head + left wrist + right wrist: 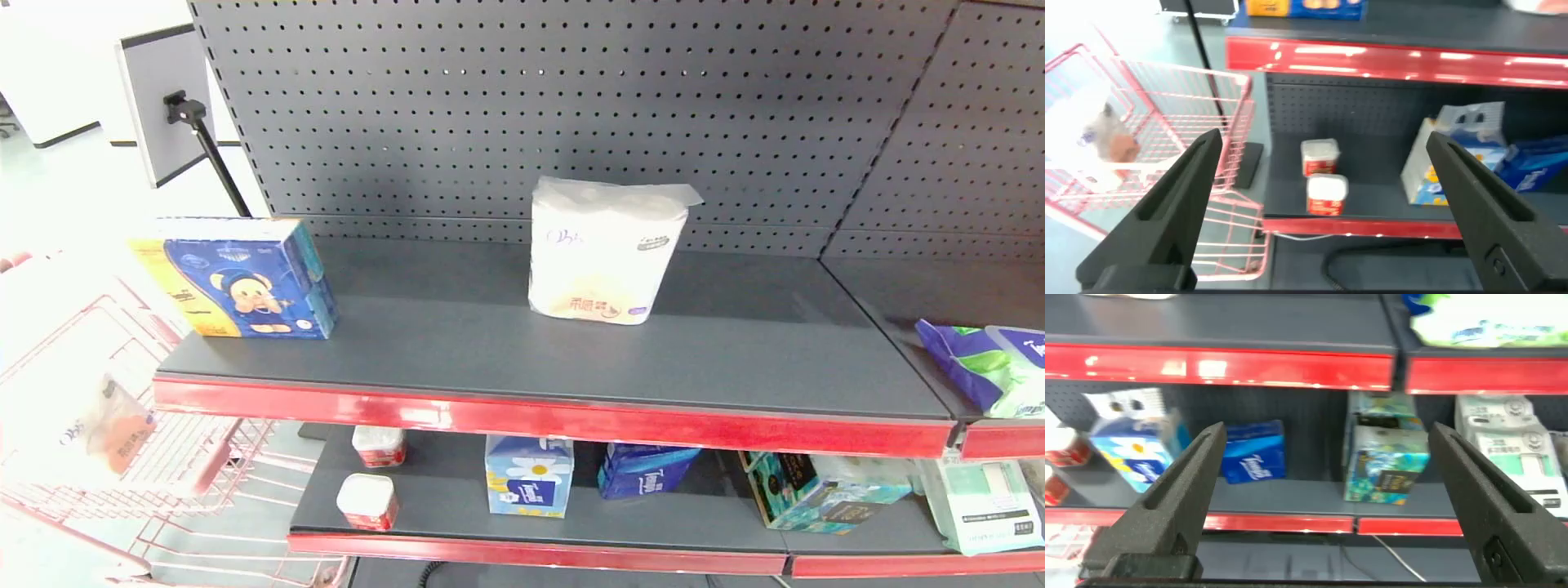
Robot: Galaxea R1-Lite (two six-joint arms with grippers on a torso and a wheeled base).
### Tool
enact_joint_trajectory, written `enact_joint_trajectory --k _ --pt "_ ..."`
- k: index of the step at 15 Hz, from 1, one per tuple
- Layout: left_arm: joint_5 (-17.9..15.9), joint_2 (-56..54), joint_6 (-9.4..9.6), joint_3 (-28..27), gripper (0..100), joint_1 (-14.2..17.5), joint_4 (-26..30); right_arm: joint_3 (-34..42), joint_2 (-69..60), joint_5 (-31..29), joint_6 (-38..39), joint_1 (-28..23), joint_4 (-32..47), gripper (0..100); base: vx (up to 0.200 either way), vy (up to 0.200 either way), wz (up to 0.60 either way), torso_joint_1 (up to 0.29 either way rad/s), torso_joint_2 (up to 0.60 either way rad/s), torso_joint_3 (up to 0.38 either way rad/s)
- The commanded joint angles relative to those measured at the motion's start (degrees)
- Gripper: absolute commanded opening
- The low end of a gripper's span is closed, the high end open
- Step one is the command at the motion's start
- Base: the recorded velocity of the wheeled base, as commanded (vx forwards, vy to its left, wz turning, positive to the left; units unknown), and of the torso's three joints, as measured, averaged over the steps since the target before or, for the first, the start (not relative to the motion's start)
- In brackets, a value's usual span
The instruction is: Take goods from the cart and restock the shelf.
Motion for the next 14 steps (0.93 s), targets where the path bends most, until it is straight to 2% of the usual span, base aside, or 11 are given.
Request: enact_joint_trajectory --k 1,14 --pt "0.0 0.0 -0.02 0.1 100 0.1 0.0 0.0 0.0 0.0 0.0 0.1 0.0 100 0.0 0.2 0.0 -0.012 0.0 0.002" --pt "0.0 0.0 -0.02 0.0 100 0.1 0.0 0.0 0.0 0.0 0.0 0.1 0.0 100 0.0 0.2 0.0 0.003 0.0 0.002"
